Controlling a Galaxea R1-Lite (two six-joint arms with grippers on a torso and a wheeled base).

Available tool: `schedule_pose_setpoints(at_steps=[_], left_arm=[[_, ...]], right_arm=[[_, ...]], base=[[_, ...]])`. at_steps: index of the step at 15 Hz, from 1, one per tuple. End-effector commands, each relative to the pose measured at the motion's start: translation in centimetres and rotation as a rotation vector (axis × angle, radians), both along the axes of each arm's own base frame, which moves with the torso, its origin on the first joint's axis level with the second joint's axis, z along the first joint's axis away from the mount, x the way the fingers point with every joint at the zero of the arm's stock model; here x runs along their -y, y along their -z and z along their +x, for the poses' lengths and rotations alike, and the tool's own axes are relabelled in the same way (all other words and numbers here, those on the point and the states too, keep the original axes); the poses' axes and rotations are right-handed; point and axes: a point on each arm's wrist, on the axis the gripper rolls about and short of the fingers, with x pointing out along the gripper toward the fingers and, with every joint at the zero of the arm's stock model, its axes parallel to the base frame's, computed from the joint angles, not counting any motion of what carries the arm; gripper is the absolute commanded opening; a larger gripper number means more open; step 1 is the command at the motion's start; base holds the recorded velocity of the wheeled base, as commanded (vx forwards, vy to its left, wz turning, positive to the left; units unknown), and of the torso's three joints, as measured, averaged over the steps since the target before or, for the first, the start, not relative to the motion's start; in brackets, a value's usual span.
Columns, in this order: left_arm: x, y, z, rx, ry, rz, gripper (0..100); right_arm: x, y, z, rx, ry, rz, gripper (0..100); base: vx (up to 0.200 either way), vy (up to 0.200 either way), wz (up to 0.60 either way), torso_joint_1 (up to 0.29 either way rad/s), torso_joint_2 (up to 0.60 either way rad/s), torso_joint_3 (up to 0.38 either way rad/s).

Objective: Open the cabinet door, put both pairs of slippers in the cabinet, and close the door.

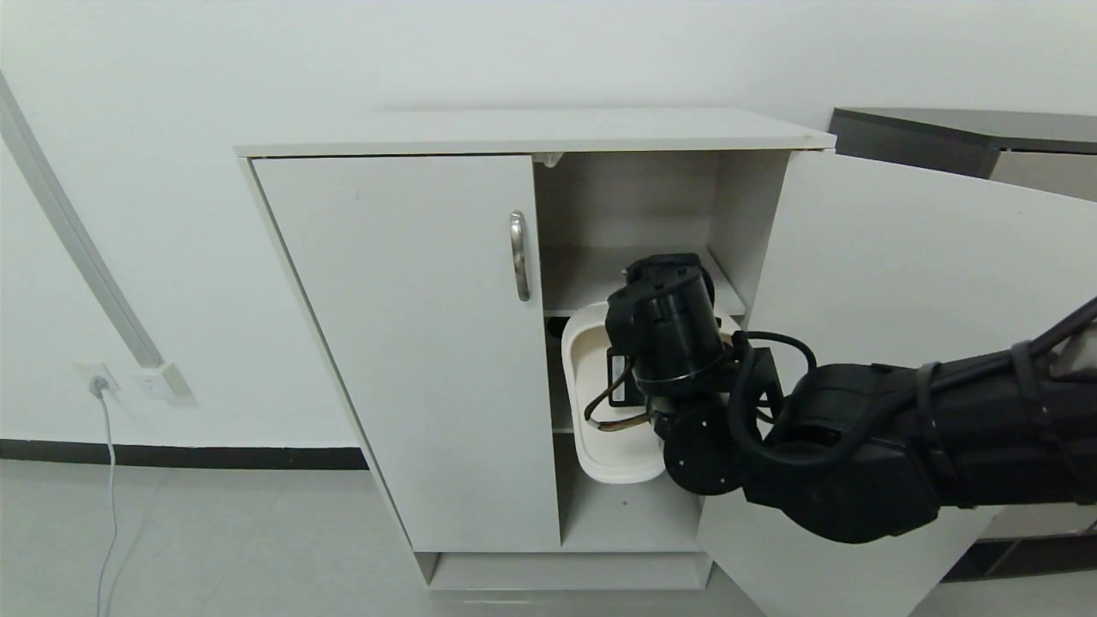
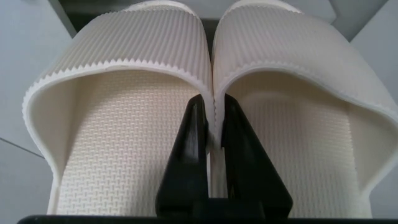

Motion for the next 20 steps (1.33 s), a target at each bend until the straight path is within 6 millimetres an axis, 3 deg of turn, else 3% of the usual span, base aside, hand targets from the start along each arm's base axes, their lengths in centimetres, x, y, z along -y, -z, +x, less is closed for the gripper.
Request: schedule_pose_setpoints(at_steps=[1,14,20], left_arm=[[0.00,-0.01,0.01,-0.001,0.000,0.001,0],[0.00,0.01,0.01,-0.002,0.000,-0.001,0],[0.00,0.01,0.01,-0.002,0.000,-0.001,0]], right_arm=[[0.18,-1.40,0.59,0.023,0.010,0.028,0],[0.11,-0.66,0.87,0.008,0.013,0.016,0],[0.09,-0.57,0.89,0.007,0.015,0.019,0]], base=[[0.000,0.000,0.00,0.000,0.00,0.000],[0.000,0.000,0.00,0.000,0.00,0.000],[0.200,0.000,0.00,0.000,0.00,-0.001]])
